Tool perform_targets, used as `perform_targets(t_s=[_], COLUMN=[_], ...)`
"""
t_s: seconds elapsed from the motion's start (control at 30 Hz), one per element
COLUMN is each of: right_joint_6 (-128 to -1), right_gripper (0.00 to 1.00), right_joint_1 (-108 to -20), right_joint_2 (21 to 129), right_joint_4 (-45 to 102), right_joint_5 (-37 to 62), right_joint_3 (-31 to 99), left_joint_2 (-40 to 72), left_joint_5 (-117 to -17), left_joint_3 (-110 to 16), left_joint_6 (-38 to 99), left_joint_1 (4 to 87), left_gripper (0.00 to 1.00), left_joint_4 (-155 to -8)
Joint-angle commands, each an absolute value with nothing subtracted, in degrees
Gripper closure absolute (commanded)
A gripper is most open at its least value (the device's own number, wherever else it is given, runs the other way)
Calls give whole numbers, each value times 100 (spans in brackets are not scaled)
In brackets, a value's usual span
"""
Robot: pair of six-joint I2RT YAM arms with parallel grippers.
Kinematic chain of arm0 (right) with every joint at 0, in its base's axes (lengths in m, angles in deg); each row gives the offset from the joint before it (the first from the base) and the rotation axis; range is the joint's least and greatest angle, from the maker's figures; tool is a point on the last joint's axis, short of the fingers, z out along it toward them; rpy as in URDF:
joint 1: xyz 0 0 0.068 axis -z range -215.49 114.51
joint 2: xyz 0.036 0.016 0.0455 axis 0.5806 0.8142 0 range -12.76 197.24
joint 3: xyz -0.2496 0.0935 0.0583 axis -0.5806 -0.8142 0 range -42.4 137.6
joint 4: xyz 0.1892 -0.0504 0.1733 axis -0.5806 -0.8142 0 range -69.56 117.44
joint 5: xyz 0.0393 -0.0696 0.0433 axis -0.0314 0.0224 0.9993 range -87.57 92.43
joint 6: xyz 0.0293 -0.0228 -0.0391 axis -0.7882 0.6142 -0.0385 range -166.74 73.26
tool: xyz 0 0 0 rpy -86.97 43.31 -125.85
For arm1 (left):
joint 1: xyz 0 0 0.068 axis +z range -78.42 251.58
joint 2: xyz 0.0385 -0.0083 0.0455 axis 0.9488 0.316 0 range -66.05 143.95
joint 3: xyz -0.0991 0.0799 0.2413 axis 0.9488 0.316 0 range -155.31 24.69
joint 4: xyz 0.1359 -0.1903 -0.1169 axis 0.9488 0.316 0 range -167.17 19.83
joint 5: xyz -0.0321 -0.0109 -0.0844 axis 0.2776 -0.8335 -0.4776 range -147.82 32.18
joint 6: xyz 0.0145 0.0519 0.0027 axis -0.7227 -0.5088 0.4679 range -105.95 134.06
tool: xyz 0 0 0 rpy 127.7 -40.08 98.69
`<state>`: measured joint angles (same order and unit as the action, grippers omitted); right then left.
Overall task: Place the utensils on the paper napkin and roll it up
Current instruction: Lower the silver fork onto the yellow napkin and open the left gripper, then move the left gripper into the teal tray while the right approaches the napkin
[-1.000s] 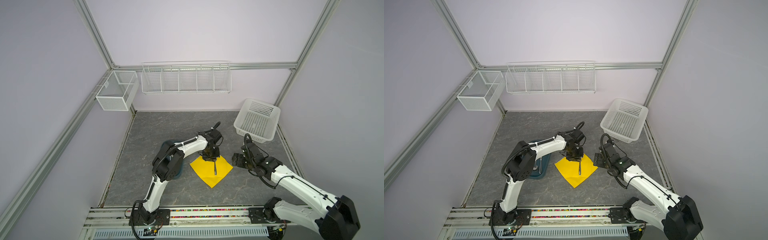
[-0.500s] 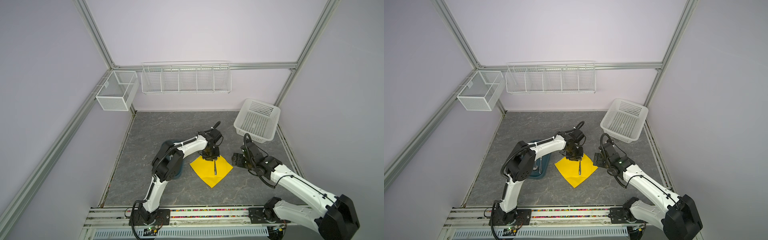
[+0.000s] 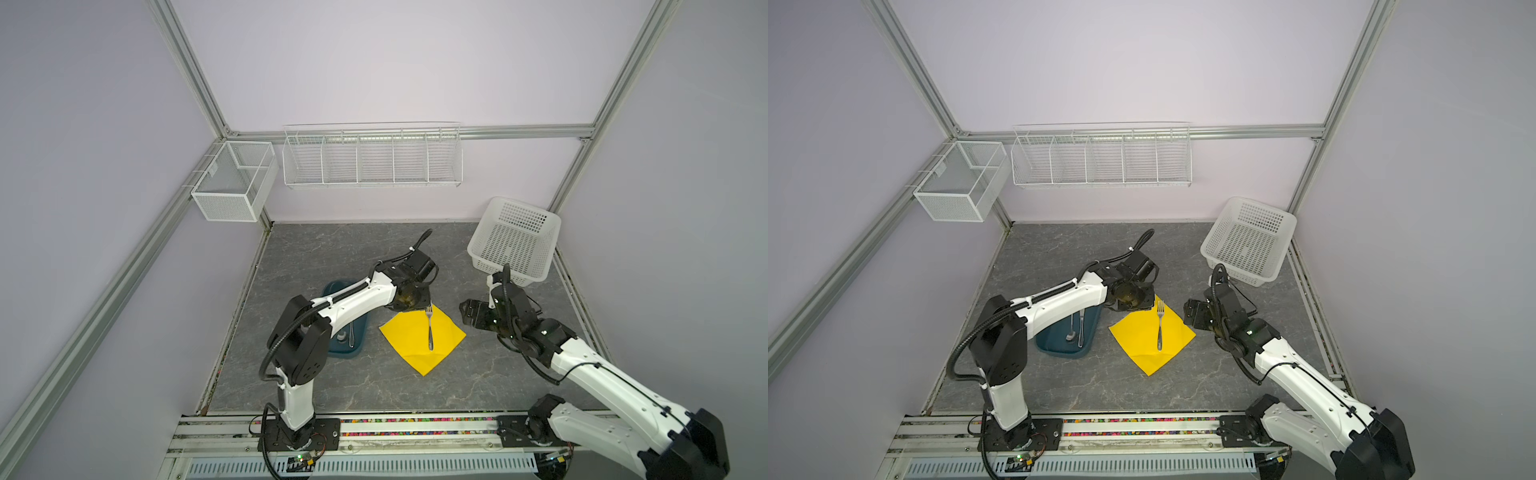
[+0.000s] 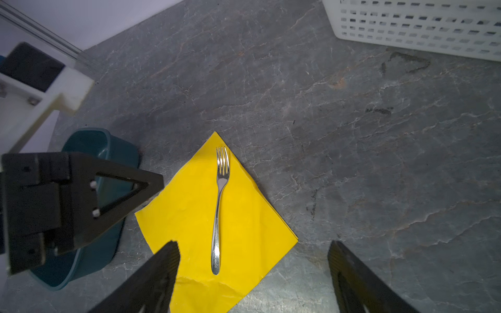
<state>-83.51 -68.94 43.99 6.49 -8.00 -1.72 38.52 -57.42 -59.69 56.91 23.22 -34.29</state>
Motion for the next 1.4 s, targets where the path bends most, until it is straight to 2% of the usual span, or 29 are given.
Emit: perform_targets(t_s=[0.0, 0.23, 0.53, 0.67, 0.8, 0.93, 1.37], right_joint_6=[-8135, -8023, -7961, -7719, -7447, -7424, -7608], right_gripper=[11, 11, 11, 11, 11, 11, 11], right_joint_1=[-6884, -6956, -7273, -7643, -7907, -8032, -8199], right_joint_2=[4279, 4617, 5694, 6071, 6464, 6899, 7424], right_joint_4=[1143, 1625, 1364, 1397, 1326, 1089, 1000], right_joint_5=[-657, -136, 564, 579, 713, 771, 800], right_joint_3=[-350, -111, 716, 1083, 1424, 1770, 2103], left_joint_2=[3358, 2575, 1713, 1574, 1781, 2195, 3457], left_joint_5=[-4896, -4272, -4716, -4736, -4586, -5425, -6149], left_joint_3=[-5695, -5073, -3773, -3401, -3471, -3613, -4324], left_joint_6=[5749, 5846, 5825, 5650, 4968, 4306, 3640], left_joint_1=[2392, 2748, 3805, 4299, 4512, 4811, 5024], left_gripper=[67, 66, 69, 72, 71, 72, 73], left_joint_4=[-3542, -3452, -3868, -3722, -3477, -3459, -2815])
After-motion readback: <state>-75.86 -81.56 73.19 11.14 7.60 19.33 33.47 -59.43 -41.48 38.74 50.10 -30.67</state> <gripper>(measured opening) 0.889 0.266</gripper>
